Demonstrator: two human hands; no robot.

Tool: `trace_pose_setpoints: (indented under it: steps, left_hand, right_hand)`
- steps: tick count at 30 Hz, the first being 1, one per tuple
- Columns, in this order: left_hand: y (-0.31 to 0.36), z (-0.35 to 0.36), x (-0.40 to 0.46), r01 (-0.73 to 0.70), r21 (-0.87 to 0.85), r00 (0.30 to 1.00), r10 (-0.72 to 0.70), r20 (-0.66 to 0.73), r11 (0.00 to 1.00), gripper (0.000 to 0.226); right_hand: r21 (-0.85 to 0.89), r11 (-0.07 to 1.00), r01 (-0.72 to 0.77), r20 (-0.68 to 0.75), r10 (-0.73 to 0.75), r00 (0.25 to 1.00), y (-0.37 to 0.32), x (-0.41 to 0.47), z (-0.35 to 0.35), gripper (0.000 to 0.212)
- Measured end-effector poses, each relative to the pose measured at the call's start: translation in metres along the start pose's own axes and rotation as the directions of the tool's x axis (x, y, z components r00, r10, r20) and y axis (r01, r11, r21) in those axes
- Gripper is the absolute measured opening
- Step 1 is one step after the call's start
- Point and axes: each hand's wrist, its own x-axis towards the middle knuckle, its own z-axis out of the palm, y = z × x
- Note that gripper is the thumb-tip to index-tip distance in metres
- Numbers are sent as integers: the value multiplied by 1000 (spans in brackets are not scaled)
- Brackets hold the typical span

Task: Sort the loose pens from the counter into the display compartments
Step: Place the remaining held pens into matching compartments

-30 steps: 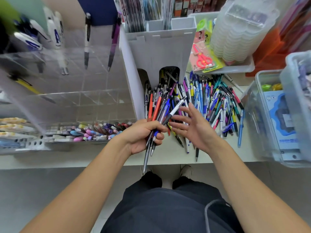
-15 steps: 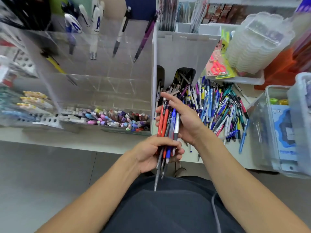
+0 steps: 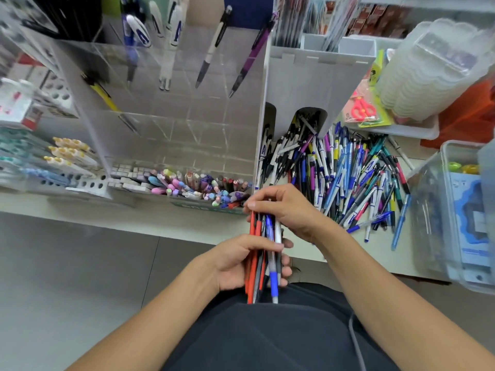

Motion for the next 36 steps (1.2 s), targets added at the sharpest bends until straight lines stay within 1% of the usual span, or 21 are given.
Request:
trace_pose_setpoints:
  steps: [2,4,6,10,12,13,14,15,16,17,18,19,21,23,25,28,31,33,34,35,36]
  left_hand:
    - [2,-2,3,0,38,999,2,-43,999,20]
    - [10,0,6,-44,67,997,47,-57,997,17]
    - [21,6,8,-76,90,996,80,-43,993,17]
    - [35,16,4,-114,116,993,115,0,987,16]
    - [38,22,-1,-170,133,985,169,20,976,12]
    - [39,25,-3,-229,167,973,232,2,959,11]
    - [40,28,-4,-302,226,947,318,-40,926,11]
    - [43,29,-6,-374,298,904,417,-96,878,10]
    - [47,29,-7,-431,366,847,510,-153,825,8]
    - [52,27,-10,-465,423,789,581,-200,777,9]
    - [58,25,-13,-483,465,744,628,-229,742,12]
    - [64,22,-17,-489,497,718,654,-238,717,14]
    - [72,19,-28,-486,537,723,663,-196,689,12]
    - [76,19,-40,-483,551,753,644,-136,680,12]
    - [77,19,-51,-499,510,773,626,-103,701,9]
    - [79,18,-70,-559,341,791,609,-52,756,10]
    - [83,11,-85,-593,140,787,608,-109,793,24]
    - [87,3,-92,-628,56,758,627,-180,776,31]
    - [89,-1,-96,-651,23,741,641,-199,759,31]
    - [92,-6,-100,-673,-11,724,655,-214,740,29]
    - [96,-11,-104,-694,-45,707,668,-233,719,27]
  right_hand:
    - [37,999,-9,-25,10,1000,0,3,0,21]
    - [70,997,18,-59,-14,998,-6,5,0,28]
    - [64,997,53,-30,-51,998,-15,5,-2,34]
    - [25,998,62,40,-63,997,-34,-2,-14,58]
    - [106,993,55,36,-59,998,-44,-5,-16,65]
    - [153,985,79,-22,-77,997,-51,-7,-17,63]
    - [176,977,124,-127,-102,987,-57,-9,-17,56]
    - [154,973,172,-257,-128,958,-64,-12,-18,44]
    - [85,976,198,-368,-154,917,-71,-17,-19,33]
    - [-14,981,194,-423,-181,888,-76,-21,-20,25]
    - [-113,979,172,-419,-204,885,-82,-27,-19,22]
    - [-188,970,152,-377,-214,901,-88,-31,-16,21]
    - [-255,955,149,-283,-221,933,-100,-35,-7,17]
    - [-240,957,161,-222,-215,951,-112,-28,2,16]
    - [-160,975,156,-155,-181,971,-121,-18,9,22]
    - [32,992,121,-106,-117,987,-135,-5,15,32]
    - [183,973,140,-110,-122,987,-147,1,21,29]
    - [213,950,229,-143,-202,969,-158,2,25,20]
    - [212,927,310,-191,-272,943,-165,1,26,16]
    - [181,895,408,-262,-356,897,-173,-1,26,15]
    - [112,853,510,-343,-449,825,-183,-4,27,15]
